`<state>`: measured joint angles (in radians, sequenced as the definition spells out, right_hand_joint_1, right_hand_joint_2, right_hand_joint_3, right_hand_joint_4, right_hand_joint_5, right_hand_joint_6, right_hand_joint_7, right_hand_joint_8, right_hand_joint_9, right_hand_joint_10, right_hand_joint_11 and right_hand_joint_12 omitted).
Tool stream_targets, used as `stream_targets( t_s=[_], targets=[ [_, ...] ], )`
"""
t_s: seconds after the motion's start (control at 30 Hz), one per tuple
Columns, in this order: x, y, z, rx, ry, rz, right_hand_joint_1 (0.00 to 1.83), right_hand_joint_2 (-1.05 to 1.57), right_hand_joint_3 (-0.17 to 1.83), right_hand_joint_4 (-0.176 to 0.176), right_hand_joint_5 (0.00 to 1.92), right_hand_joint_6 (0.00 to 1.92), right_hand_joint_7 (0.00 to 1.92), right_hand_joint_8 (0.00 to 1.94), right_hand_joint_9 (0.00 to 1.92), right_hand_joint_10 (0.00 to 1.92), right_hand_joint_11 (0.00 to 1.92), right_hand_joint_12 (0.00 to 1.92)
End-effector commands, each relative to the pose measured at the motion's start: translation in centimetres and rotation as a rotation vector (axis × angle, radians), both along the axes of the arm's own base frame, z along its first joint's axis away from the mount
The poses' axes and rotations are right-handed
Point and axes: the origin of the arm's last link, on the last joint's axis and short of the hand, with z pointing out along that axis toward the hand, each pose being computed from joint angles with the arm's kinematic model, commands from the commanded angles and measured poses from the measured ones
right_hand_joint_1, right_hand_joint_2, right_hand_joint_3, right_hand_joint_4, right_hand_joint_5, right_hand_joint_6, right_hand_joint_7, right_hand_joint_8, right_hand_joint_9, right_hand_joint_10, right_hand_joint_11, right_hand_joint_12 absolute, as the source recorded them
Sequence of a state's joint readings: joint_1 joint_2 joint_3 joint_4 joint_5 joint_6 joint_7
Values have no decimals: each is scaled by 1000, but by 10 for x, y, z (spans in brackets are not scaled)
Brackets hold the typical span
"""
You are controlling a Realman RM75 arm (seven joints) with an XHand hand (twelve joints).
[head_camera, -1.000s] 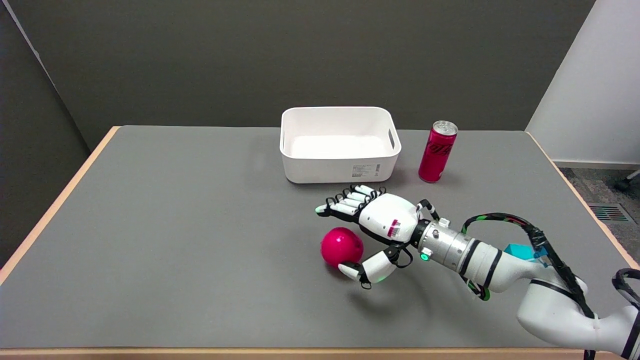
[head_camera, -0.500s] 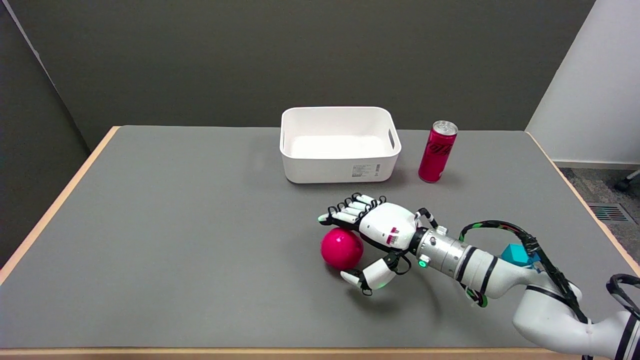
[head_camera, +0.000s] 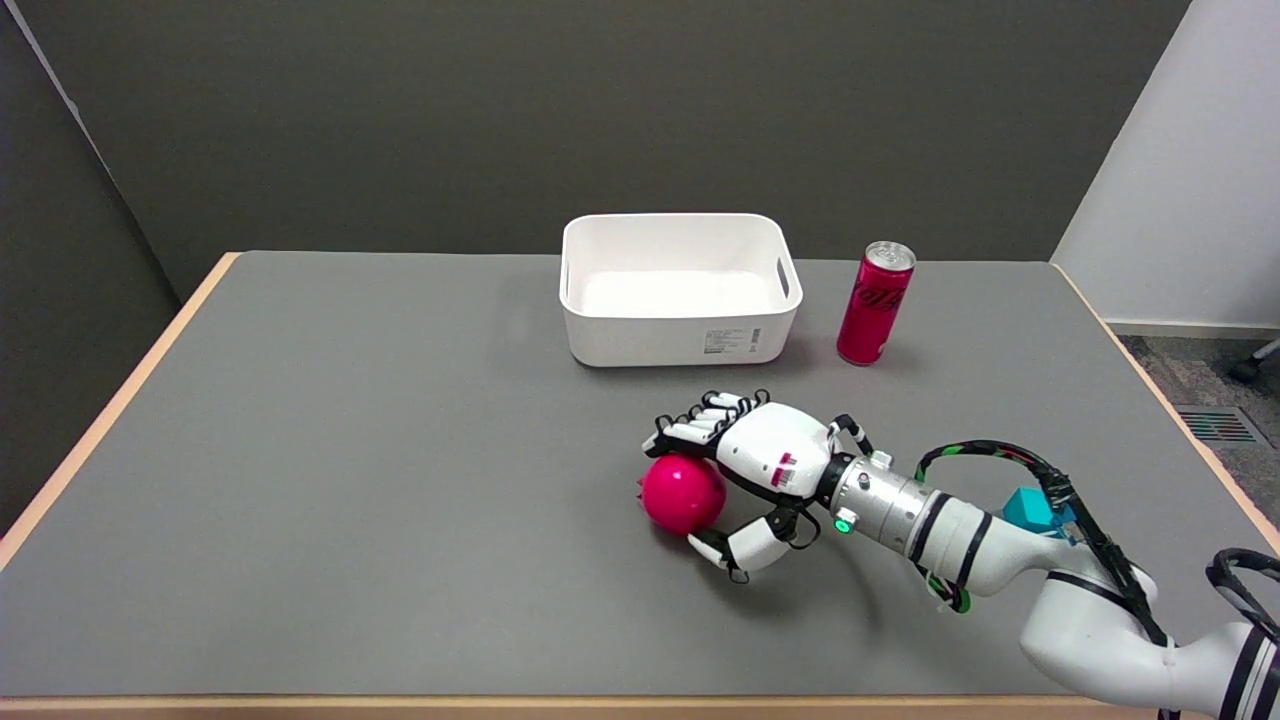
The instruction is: Pick up the pomegranate.
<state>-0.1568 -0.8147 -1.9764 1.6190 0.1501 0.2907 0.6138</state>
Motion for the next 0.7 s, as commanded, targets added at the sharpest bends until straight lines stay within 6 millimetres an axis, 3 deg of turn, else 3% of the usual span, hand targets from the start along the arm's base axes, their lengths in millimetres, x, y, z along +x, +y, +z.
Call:
stream_targets(
  t_s=[0.03,0.33,0.43,0.7],
  targets=[
    [2,-1,0,10,-20,36,825,750,907,21,324,837,590,713,484,1025,249,1370],
    [11,-4,3,1,-61,85,824,789,876,34,426,1122,692,988,615,1192,325,1439],
    [24,-8,6,-3,-72,130,853,1191,305,85,594,1600,727,1062,664,1253,346,1490],
    [70,-18,18,-32,-100,302,885,1096,421,109,664,1546,785,1145,715,1286,396,1531]
  ],
)
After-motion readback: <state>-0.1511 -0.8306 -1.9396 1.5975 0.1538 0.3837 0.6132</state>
